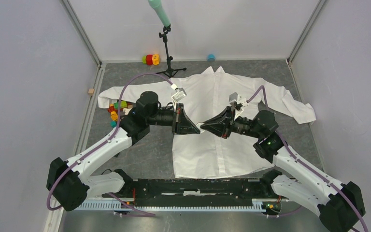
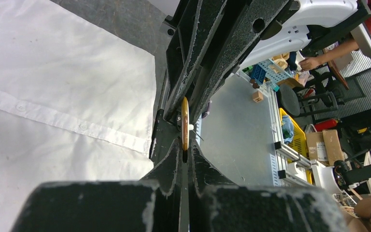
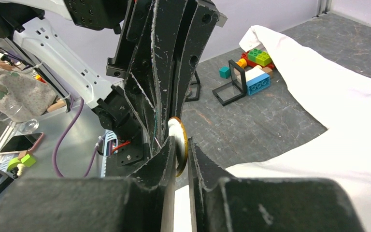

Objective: Pin the brooch onto the clothing

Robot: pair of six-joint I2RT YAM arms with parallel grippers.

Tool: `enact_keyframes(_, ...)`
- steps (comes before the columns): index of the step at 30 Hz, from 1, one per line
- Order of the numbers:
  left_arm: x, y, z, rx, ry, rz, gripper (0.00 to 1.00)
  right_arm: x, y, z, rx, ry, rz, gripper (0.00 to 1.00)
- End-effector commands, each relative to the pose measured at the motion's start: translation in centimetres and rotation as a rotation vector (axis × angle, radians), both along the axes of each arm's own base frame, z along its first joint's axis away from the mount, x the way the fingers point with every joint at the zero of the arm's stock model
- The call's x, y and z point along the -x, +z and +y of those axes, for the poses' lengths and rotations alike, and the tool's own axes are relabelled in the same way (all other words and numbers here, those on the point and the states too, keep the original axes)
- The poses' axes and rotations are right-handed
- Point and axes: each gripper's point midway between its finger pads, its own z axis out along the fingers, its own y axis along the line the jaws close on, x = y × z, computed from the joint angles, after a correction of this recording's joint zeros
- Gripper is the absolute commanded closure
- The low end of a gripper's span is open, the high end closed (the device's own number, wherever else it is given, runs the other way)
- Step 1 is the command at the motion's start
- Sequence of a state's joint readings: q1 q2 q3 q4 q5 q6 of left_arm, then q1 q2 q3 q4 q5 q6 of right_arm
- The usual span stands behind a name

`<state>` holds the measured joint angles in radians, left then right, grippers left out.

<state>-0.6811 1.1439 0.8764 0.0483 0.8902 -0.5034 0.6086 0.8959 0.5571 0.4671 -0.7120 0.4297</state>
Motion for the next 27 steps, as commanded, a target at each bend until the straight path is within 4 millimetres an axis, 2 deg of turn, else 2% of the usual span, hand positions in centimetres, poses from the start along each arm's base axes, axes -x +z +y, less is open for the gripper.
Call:
enact_keyframes(1, 1.1, 3.1, -0.6, 0.101, -0.072, -0.118, 0.98, -0.7, -1.5, 0.2, 0.072, -0.032, 0.003, 0.81)
enact_keyframes(5, 0.5, 2.7, -0.6, 0.075, -0.042, -0.118, 0.98, 0.0, -0.3, 0.1, 0.048, -0.013, -0.029, 0.7)
enact_keyframes(12, -0.4, 1.7, -0.7, 0.026, 0.001, -0.11, 0.98, 0.9, 2.1, -0.9, -0.003, -0.035, -0.088, 0.36)
enact_keyframes(16, -1.1, 1.4, -0.5, -0.002, 0.037, -0.124, 0.98, 0.9, 3.6, -1.7, -0.029, -0.08, -0.129, 0.23)
enact_keyframes(21, -1.4, 0.9, -0.3, -0.033, 0.063, -0.112, 0.98, 0.3, 4.4, -2.6, -0.039, -0.155, -0.148, 0.14)
enact_keyframes(27, -2.2, 0.8, 0.1, -0.055, 0.129, -0.128, 0.98, -1.3, 3.8, -3.5, -0.022, -0.265, -0.116, 0.1)
